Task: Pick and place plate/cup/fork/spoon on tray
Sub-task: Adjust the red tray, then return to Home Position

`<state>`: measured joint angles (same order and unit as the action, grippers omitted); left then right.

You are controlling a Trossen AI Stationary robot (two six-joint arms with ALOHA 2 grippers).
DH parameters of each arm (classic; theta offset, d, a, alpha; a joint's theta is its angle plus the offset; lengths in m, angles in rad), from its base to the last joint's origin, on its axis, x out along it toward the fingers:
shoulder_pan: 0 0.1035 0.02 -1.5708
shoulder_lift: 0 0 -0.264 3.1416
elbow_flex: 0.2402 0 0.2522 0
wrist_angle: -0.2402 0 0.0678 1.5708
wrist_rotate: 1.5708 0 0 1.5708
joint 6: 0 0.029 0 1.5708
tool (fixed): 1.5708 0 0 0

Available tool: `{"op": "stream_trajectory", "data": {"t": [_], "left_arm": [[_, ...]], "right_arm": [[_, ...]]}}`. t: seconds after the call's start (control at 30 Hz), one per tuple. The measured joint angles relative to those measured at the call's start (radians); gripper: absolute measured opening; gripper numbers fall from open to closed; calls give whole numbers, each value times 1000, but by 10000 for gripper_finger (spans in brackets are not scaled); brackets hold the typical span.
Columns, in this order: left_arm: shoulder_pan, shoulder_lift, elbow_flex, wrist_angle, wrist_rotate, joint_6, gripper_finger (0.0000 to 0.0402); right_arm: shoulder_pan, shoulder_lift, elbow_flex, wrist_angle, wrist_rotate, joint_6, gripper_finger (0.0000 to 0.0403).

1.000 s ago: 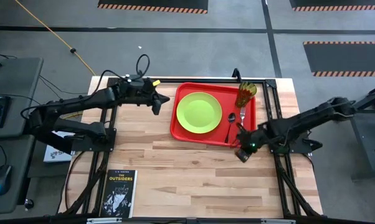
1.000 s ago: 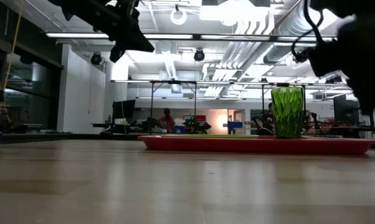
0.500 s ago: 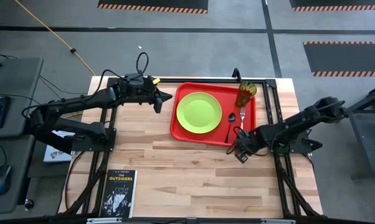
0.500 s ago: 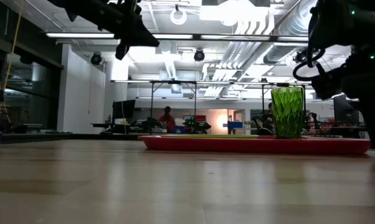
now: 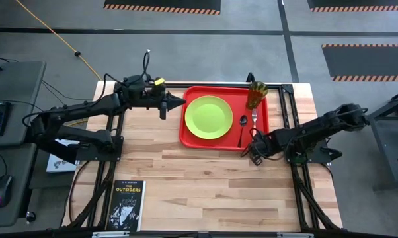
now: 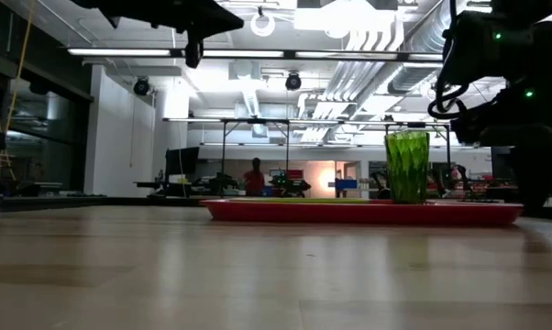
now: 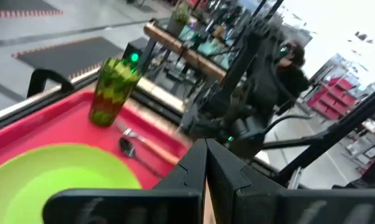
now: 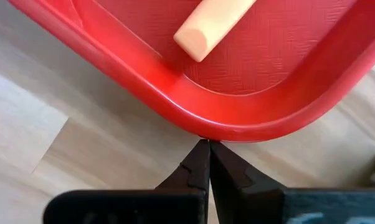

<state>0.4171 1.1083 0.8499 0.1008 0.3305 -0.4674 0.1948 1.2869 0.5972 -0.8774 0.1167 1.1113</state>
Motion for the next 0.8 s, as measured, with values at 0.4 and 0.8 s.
{"op": "stream_trajectory", "data": {"t": [0.4, 0.8], "left_arm": [[0, -83, 0, 21, -1, -3, 0], [-19, -189, 0, -85, 5, -2, 0]], "right_arm": [[-84, 0, 0, -34, 15, -102, 0], [29, -100, 1, -58, -154, -209, 0]]}}
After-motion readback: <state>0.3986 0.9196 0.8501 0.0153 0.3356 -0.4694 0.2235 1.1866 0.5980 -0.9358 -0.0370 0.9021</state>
